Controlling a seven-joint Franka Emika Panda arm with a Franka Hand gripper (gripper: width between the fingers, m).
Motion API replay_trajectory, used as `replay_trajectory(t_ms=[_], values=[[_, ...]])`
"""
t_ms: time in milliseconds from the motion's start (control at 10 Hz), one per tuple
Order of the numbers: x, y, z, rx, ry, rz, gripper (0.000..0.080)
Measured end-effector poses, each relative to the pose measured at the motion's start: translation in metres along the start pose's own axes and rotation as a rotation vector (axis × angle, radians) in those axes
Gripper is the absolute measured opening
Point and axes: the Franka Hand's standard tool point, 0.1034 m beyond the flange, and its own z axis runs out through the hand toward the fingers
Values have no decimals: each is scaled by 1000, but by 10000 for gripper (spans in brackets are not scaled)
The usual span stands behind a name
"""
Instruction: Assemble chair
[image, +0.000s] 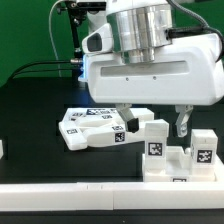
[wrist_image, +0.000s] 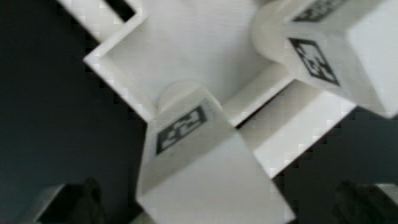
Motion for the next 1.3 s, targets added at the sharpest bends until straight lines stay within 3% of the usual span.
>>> replay_trajectory(t_ms=[200,300,400,500,600,700,900,1300], values=[[0,-1,7,-27,20,-309,649],[-1,-1,8,-25,19,-291,649],[0,-1,8,-25,19,-290,553],[0,-1,8,-25,19,-256,553],[0,-1,8,-24,20,-183,369],[0,-1,8,-23,21,-103,284],[0,-1,8,-20,22,46,284],[1,-2,8,-16,0,775,284]])
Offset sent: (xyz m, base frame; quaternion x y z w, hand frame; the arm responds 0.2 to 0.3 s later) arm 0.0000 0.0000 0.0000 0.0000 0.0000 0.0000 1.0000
